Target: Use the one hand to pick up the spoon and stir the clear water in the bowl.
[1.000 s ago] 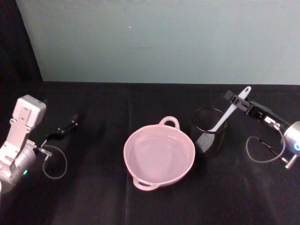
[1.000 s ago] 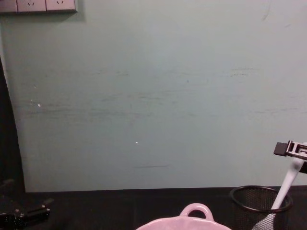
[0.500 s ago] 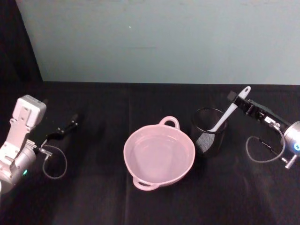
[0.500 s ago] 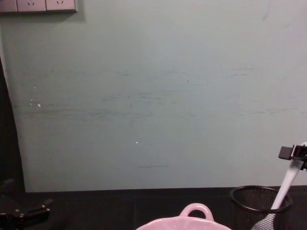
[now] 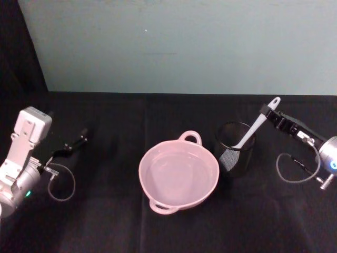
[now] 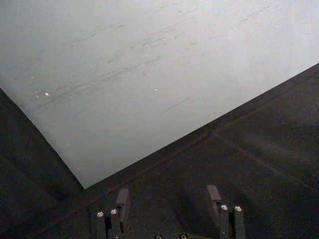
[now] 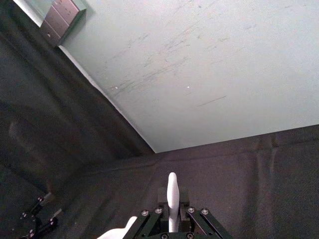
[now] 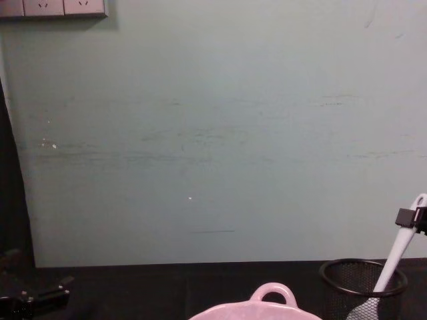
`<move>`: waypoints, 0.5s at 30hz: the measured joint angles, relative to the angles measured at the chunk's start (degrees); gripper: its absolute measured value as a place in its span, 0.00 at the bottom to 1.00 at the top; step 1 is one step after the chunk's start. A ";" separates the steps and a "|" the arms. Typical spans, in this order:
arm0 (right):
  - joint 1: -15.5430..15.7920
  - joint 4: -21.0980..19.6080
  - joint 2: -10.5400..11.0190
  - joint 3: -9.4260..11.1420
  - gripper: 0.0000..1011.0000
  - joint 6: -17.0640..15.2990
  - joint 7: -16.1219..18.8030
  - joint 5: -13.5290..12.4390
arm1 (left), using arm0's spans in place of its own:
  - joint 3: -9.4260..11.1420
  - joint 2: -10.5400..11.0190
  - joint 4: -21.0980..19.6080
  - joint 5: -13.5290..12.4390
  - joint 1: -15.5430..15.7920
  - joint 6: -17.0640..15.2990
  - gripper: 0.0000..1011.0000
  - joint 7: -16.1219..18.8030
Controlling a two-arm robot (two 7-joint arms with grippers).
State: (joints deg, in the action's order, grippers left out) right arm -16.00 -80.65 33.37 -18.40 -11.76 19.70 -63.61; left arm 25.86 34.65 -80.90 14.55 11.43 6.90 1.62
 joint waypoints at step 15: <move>0.02 -5.90 3.93 -0.67 0.12 1.06 -1.77 4.46 | 0.00 0.00 0.00 0.00 0.00 0.00 0.99 0.00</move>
State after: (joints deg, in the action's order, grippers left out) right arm -15.98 -86.55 37.31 -19.07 -10.70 17.94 -59.15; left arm 25.86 34.64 -80.90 14.55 11.43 6.91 1.62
